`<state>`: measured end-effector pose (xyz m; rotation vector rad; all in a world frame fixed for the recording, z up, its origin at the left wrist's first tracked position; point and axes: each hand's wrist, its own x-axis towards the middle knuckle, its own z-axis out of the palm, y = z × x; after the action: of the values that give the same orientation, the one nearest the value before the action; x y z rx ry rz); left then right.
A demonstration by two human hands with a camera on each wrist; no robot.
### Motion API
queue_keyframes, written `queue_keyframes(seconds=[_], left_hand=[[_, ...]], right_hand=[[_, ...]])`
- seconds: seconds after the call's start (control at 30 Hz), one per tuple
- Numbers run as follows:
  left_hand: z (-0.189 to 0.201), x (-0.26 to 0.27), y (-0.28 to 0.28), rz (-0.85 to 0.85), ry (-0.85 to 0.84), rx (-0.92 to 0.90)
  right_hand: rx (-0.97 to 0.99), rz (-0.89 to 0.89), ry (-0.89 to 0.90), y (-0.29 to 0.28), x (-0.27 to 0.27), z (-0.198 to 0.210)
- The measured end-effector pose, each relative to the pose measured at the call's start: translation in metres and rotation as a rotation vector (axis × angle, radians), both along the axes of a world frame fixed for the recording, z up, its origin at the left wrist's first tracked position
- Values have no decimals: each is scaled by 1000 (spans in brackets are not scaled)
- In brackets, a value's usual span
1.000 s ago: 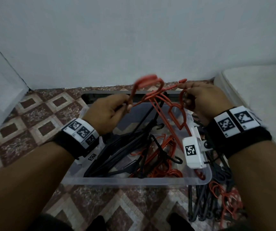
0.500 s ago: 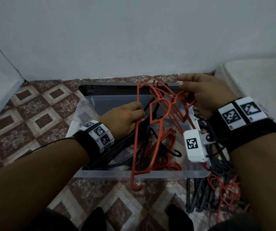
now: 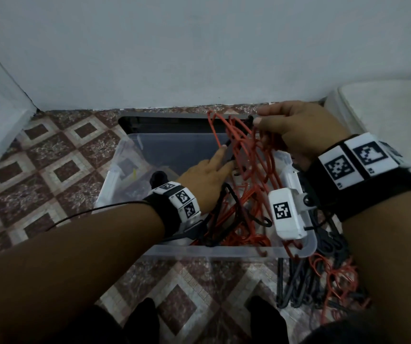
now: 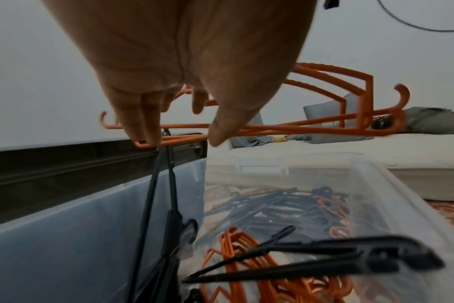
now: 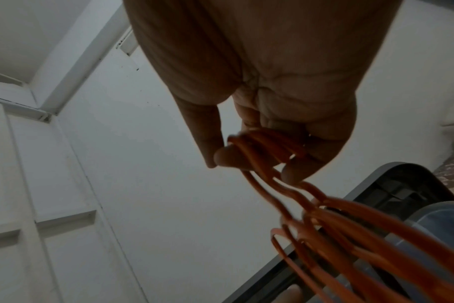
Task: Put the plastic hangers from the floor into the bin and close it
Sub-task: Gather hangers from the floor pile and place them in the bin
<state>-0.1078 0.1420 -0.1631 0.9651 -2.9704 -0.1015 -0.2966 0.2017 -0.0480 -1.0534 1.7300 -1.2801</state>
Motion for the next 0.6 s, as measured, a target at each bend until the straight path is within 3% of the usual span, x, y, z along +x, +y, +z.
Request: queue_keyframes(seconds=[0.1, 0.2, 0.3, 0.4, 0.5, 0.6], left_hand=[[-3, 6, -5, 47, 79, -19], [-12, 16, -13, 117, -175, -68], [-22, 20, -19, 87, -443, 139], [-25, 5, -15, -60, -565, 349], [-34, -25, -2, -115, -607, 433], [-52, -51, 9, -178, -768, 430]], right_hand=[[29, -38, -60, 1, -7, 1], [52, -65, -54, 2, -13, 3], [100, -44, -13, 1, -16, 3], [113, -61, 71, 0, -18, -1], [82, -111, 130, 0, -22, -1], [77, -132, 187, 1, -26, -1]])
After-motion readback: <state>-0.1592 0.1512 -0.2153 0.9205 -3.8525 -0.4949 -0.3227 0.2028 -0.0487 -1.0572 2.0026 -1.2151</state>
